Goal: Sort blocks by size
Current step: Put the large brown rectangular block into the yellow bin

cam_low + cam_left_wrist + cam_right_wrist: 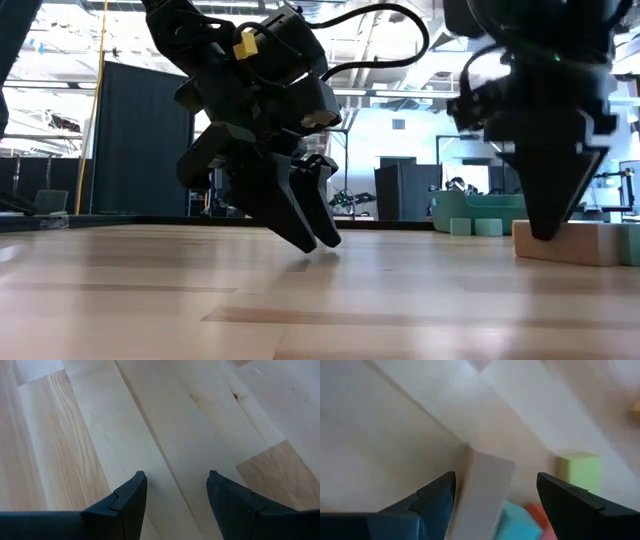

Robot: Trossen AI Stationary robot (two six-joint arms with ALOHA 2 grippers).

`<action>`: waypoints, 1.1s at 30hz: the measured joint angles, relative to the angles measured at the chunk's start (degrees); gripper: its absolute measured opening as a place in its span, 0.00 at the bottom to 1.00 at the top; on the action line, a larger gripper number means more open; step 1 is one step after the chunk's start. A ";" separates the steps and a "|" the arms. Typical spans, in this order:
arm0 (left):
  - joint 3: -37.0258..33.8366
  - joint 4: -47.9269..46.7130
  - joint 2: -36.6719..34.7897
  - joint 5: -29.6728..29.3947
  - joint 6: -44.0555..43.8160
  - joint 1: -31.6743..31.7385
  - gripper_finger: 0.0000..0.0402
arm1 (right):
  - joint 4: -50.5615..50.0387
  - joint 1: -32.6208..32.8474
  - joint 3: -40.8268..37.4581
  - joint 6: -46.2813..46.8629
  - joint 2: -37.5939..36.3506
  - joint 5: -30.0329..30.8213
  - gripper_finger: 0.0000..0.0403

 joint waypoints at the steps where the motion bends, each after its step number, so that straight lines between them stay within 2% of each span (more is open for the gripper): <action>1: 0.00 -0.01 0.00 0.00 0.00 0.00 0.49 | 1.56 0.03 -0.85 0.16 -0.01 0.00 0.76; 8: 0.00 0.04 0.00 0.00 0.02 0.00 0.49 | 8.35 -0.08 -3.18 -1.83 -0.02 -1.10 0.76; 12: 0.00 0.11 0.00 0.00 0.02 0.01 0.49 | 8.66 -0.08 -3.52 -1.93 -0.02 -1.20 0.72; 16: 0.00 0.16 0.00 0.00 0.02 0.01 0.49 | 8.92 -0.08 -3.52 -1.93 -0.02 -1.38 0.62; 22: 0.00 0.20 0.00 0.00 0.00 0.02 0.49 | 8.86 -0.08 -3.54 -2.19 -0.05 -2.43 0.39; 33: 0.00 0.17 0.00 0.00 -0.14 0.01 0.49 | 7.65 0.11 -2.31 -3.10 -2.27 -3.07 0.39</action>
